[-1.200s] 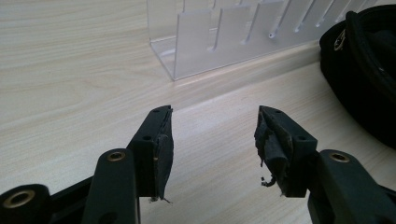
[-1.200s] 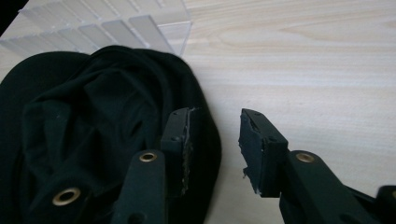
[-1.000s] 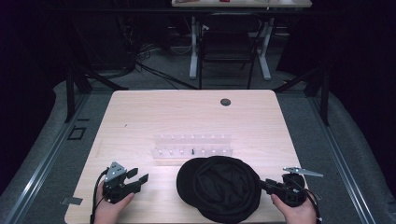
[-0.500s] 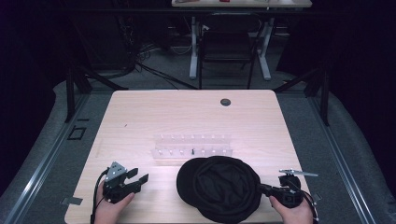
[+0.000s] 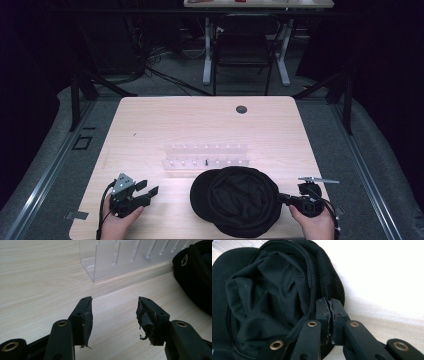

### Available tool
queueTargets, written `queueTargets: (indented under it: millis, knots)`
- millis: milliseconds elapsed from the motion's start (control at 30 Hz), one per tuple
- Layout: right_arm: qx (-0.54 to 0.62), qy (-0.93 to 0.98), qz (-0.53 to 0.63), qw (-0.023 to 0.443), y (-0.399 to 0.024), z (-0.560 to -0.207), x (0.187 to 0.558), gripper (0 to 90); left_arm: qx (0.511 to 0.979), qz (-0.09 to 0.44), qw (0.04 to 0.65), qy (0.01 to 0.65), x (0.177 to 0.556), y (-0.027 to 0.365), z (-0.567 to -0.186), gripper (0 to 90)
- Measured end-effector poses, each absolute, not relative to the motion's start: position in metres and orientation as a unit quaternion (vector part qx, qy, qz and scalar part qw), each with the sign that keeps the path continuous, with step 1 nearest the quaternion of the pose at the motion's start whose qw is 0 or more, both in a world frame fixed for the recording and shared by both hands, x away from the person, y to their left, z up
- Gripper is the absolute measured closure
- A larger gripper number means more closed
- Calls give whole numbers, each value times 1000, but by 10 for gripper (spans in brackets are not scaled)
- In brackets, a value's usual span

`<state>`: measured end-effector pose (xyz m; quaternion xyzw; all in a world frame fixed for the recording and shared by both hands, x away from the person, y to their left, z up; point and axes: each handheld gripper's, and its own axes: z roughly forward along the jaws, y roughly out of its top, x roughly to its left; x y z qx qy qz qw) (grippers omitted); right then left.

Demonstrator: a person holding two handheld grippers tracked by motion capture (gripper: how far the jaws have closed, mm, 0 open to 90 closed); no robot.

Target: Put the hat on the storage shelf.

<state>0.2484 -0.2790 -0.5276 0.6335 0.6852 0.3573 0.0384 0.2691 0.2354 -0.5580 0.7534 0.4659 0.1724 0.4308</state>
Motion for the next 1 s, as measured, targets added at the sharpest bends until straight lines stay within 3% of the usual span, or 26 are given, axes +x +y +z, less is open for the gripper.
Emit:
queueTargets:
  millis: [533,1000]
  knots:
    - [631,714,300,51,-280,-513,278,862,753,172,431,467,270,235,-558,467]
    - [627,739,246,19,-273,-508,296,835,755,169,428,467,270,235,-559,468]
